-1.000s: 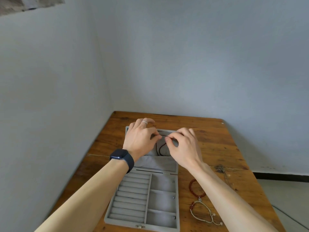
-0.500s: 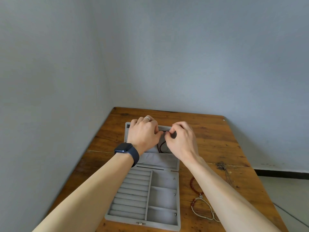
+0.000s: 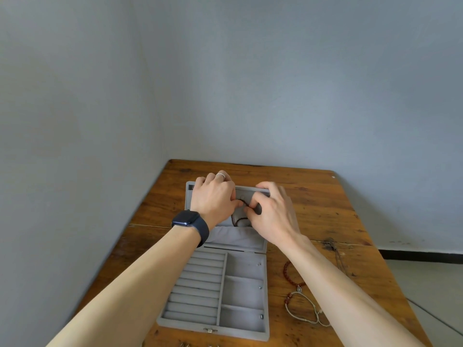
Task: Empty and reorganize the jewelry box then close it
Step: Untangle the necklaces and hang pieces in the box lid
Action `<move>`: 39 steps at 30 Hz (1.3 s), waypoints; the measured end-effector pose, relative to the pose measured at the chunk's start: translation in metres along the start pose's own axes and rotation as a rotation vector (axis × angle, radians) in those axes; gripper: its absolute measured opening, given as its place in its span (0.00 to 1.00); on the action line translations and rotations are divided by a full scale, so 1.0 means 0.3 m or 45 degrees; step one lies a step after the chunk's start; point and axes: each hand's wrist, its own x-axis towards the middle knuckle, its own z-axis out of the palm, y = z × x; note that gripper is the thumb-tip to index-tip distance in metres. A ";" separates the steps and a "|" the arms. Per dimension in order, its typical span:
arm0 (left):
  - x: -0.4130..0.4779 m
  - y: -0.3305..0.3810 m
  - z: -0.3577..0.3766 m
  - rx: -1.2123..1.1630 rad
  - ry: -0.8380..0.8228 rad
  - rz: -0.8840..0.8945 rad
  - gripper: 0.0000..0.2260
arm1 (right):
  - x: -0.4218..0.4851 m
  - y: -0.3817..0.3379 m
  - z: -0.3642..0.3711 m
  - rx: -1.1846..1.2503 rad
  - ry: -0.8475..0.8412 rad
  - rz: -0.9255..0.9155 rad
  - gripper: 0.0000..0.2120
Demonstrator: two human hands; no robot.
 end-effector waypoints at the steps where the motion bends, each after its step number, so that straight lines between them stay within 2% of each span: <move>1: 0.000 -0.002 -0.002 -0.026 -0.001 -0.003 0.11 | -0.001 0.001 0.000 0.025 0.017 0.009 0.08; 6: 0.002 -0.004 -0.007 -0.093 -0.003 -0.033 0.11 | 0.009 -0.015 0.009 0.077 0.126 0.062 0.08; 11: -0.013 0.007 0.008 0.030 0.087 0.012 0.13 | 0.014 -0.036 0.016 -0.016 0.153 0.093 0.09; 16: -0.011 0.020 0.002 0.036 0.034 -0.014 0.11 | 0.018 -0.044 0.020 -0.023 0.114 0.142 0.06; 22: -0.032 -0.006 0.019 -0.002 0.044 0.074 0.10 | 0.001 -0.022 0.021 -0.038 0.047 0.041 0.05; 27: -0.061 -0.043 -0.001 -0.105 -0.049 0.205 0.12 | -0.045 0.019 0.015 0.062 -0.056 -0.083 0.08; 32: -0.062 -0.042 -0.023 -0.101 -0.014 0.186 0.07 | -0.069 0.032 -0.002 0.191 -0.029 -0.093 0.06; 36: -0.054 -0.029 -0.023 -0.016 0.024 0.152 0.17 | -0.064 0.023 -0.015 0.192 0.041 -0.040 0.16; 39: -0.047 -0.016 -0.007 0.065 0.017 0.144 0.29 | -0.051 0.012 -0.008 0.270 0.066 0.050 0.30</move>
